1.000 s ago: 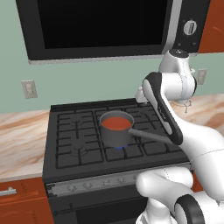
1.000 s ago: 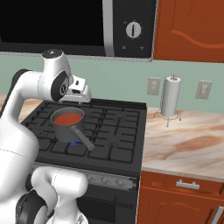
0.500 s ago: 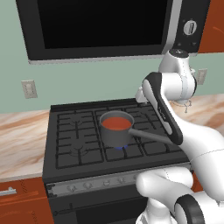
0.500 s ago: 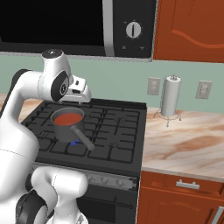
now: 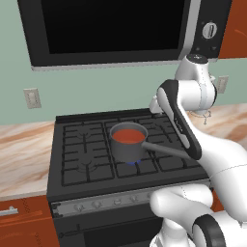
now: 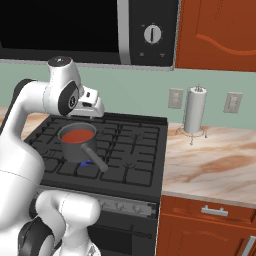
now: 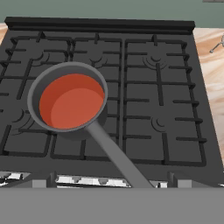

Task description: Wait until the marinara sauce is simmered to a deep red color and then turn off the stove.

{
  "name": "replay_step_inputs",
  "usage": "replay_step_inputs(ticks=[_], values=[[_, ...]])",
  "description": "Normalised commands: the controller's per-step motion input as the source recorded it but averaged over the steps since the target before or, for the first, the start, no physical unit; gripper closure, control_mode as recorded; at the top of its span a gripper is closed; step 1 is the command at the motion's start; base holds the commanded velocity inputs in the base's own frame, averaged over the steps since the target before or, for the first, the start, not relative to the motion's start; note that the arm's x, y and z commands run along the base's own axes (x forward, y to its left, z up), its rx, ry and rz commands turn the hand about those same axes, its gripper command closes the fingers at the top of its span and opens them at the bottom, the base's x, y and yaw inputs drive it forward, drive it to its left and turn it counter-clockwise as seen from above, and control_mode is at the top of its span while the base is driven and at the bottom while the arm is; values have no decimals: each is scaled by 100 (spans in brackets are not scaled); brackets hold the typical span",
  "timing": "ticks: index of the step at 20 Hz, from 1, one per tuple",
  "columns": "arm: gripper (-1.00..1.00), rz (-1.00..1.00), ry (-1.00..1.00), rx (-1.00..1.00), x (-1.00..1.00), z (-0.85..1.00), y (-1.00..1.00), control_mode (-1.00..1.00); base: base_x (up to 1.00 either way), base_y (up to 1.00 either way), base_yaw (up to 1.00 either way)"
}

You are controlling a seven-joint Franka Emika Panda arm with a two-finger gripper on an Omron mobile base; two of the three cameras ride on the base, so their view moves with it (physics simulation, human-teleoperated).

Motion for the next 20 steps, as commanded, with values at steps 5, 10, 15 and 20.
replay_step_inputs(ticks=[5,10,15,20], values=[[-100,0,0,0,0,0,0,-100,0,0,0],[-100,0,0,0,0,0,0,-100,0,0,0],[-100,0,0,0,0,0,0,-100,0,0,0],[-100,0,0,0,0,0,0,-100,0,0,0]])
